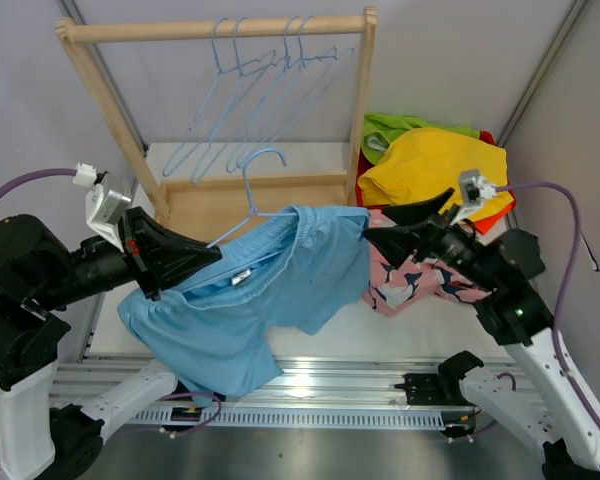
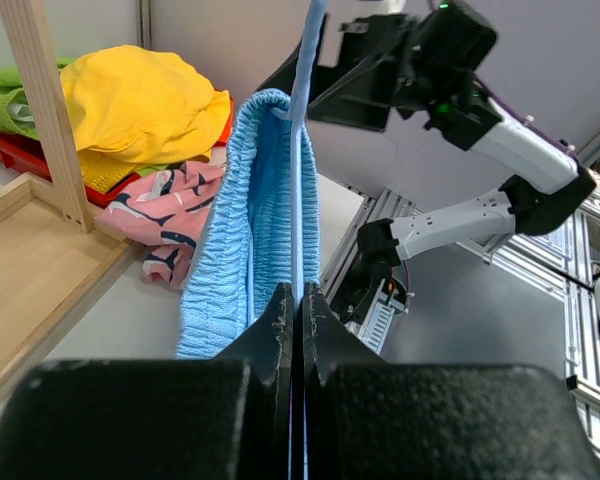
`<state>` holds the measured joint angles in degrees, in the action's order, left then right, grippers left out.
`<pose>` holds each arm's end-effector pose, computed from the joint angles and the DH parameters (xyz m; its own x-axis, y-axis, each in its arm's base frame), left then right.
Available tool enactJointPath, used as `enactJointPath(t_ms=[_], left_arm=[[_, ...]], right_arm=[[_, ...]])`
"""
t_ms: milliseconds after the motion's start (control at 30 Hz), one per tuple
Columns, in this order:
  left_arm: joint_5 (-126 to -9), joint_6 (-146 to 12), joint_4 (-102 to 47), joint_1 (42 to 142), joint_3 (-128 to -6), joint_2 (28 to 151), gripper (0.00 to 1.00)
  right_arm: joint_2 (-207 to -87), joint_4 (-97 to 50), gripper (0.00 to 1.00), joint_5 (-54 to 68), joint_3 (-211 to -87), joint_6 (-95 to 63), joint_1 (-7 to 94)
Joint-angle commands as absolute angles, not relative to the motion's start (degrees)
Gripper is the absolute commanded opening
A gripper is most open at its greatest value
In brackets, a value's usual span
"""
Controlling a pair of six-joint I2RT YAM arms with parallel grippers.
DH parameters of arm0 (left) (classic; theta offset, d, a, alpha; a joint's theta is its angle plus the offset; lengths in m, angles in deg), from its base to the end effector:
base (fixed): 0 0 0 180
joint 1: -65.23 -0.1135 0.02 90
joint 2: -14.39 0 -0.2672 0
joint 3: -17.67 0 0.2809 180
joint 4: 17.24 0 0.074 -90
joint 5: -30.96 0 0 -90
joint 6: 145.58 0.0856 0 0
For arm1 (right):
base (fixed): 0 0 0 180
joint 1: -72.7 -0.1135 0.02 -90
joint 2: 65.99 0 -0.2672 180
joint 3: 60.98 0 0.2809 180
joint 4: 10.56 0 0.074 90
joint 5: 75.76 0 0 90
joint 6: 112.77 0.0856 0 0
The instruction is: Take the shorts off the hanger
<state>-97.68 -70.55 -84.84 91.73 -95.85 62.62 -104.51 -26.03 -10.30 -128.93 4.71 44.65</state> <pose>0.0658 -0.0925 0.5623 -0.2691 -0.0913 -0.9588 0.8668 0.4110 -0.2824 0.1624 0.1268 0.4546 -0.1726 0.3836 -0.9072 -0.7933 0.4917 0.3589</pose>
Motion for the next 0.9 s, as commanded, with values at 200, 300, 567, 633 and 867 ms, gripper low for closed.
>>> enactJointPath(t_ms=[200,300,567,633,867], left_arm=[[-98.33,-70.7,-80.28,91.95,-98.99,63.52,0.0],[-97.89,-70.53,-80.37,91.95,-98.99,63.88,0.0],[-95.96,-69.65,-81.34,92.04,-98.2,64.31,0.0],[-95.35,-69.38,-81.78,91.95,-98.11,64.32,0.0],[-94.38,-68.68,-82.66,91.95,-97.24,63.79,0.0]], right_arm=[[-112.83,-14.1,0.99,-14.6,-125.35,6.59,40.36],[-113.63,-14.28,0.99,-12.76,-125.26,5.45,37.99],[-110.2,-17.35,0.0,-8.45,-122.89,3.51,37.19],[-108.88,-19.81,0.0,-6.86,-123.32,2.11,37.19],[-107.12,-30.62,0.0,2.09,-129.12,-4.57,37.8]])
